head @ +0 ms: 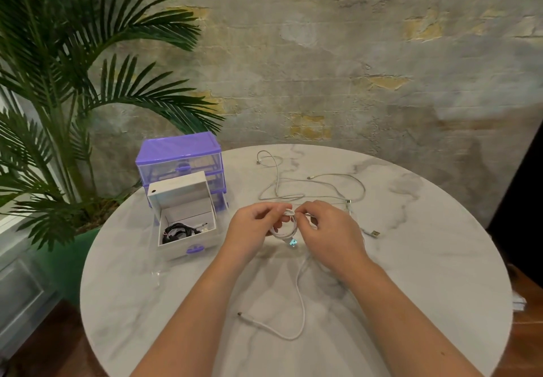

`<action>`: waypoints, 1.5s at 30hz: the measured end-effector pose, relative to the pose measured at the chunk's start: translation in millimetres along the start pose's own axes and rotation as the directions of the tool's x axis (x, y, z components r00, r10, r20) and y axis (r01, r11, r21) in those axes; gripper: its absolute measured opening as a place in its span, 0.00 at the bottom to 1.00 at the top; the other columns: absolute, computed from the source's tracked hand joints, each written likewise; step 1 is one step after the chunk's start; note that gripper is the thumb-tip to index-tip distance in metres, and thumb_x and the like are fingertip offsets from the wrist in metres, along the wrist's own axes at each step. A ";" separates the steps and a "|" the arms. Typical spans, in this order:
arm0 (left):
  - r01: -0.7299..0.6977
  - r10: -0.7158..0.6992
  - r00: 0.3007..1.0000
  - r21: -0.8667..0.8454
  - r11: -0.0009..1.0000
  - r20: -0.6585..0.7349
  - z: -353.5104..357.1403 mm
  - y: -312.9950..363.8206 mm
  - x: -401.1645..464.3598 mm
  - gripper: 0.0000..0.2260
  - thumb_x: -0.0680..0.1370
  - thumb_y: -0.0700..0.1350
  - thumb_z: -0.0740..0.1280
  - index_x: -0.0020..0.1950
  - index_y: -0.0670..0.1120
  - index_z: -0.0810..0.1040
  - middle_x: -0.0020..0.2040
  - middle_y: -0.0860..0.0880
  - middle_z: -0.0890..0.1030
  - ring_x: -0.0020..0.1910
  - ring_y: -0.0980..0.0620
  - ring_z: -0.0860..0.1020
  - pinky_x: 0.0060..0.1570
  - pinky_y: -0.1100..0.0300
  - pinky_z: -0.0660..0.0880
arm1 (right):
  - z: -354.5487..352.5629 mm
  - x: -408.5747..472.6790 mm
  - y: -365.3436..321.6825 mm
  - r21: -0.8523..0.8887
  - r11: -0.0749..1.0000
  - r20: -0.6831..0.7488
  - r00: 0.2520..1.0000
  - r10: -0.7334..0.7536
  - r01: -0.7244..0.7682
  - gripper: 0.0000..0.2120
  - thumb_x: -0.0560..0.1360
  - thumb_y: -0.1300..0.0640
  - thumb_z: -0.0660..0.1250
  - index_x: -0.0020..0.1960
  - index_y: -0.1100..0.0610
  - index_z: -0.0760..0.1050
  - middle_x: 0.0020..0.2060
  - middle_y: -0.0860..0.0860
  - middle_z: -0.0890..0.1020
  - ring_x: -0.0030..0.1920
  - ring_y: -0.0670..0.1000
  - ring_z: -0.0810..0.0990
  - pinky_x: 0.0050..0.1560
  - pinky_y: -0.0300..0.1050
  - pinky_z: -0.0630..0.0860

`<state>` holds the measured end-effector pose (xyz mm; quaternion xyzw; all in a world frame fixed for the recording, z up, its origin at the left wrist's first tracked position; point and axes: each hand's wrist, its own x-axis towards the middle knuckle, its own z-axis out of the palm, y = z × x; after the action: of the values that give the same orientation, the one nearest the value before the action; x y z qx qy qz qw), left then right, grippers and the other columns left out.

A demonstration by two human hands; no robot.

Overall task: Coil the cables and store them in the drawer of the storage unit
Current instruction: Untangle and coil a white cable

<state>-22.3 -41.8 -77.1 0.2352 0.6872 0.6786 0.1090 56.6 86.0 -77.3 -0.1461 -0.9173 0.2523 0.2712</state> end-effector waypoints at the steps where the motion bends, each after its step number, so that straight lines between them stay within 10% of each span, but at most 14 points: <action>1: 0.031 -0.031 1.000 -0.030 0.999 0.002 -0.6 0.3 -0.5 0.06 0.78 0.43 0.68 0.50 0.45 0.85 0.39 0.46 0.82 0.34 0.57 0.77 0.40 0.64 0.77 | -0.5 -0.1 0.1 -0.002 1.000 0.012 1.000 -0.003 0.003 0.11 0.79 0.48 0.59 0.53 0.46 0.80 0.50 0.43 0.81 0.48 0.48 0.78 0.50 0.45 0.70; 18: 0.070 -0.065 0.995 -0.066 0.995 0.077 -6.3 11.4 -6.0 0.07 0.74 0.39 0.72 0.52 0.43 0.84 0.33 0.50 0.82 0.33 0.57 0.77 0.39 0.64 0.79 | 1.3 12.7 15.5 0.059 0.981 -0.269 0.949 -0.164 0.186 0.09 0.79 0.50 0.65 0.56 0.48 0.81 0.39 0.43 0.68 0.47 0.48 0.70 0.51 0.42 0.64; 30: 0.020 -0.130 0.973 -0.492 0.870 -0.189 -22.1 12.2 2.3 0.07 0.77 0.41 0.68 0.55 0.45 0.81 0.40 0.52 0.84 0.36 0.60 0.80 0.40 0.66 0.79 | 12.1 15.7 44.9 -0.106 0.994 0.009 0.999 0.039 -0.038 0.15 0.83 0.55 0.55 0.62 0.56 0.78 0.56 0.53 0.72 0.57 0.56 0.66 0.61 0.49 0.67; 37: 0.047 -0.125 0.983 -0.473 0.880 -0.135 -18.2 12.1 0.1 0.08 0.77 0.40 0.68 0.56 0.46 0.81 0.42 0.51 0.85 0.38 0.59 0.81 0.38 0.67 0.78 | 0.6 19.5 40.4 0.214 0.969 -0.140 0.977 0.158 -0.127 0.12 0.81 0.57 0.61 0.58 0.60 0.81 0.45 0.51 0.77 0.48 0.52 0.78 0.47 0.36 0.66; 41: 0.056 -0.100 0.990 -0.370 0.927 -0.100 -11.5 12.0 -2.5 0.10 0.76 0.42 0.70 0.56 0.47 0.82 0.44 0.50 0.85 0.42 0.60 0.81 0.41 0.68 0.77 | -14.2 17.9 22.4 0.776 0.621 -0.121 0.940 0.319 -0.111 0.10 0.80 0.59 0.64 0.59 0.56 0.80 0.40 0.53 0.82 0.39 0.50 0.82 0.44 0.40 0.80; 45: 0.062 -0.087 0.994 -0.304 0.951 -0.068 -5.5 14.0 -5.3 0.10 0.75 0.43 0.71 0.56 0.48 0.83 0.46 0.52 0.86 0.44 0.61 0.79 0.51 0.68 0.75 | -19.1 14.3 13.6 0.934 0.328 0.040 0.956 0.292 -0.140 0.10 0.81 0.58 0.61 0.58 0.58 0.79 0.42 0.57 0.83 0.40 0.55 0.84 0.43 0.43 0.82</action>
<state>-17.8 -49.6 -63.8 0.1621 0.5878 0.7799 0.1413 57.7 110.3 -64.7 -0.1044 -0.5649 0.7487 0.3309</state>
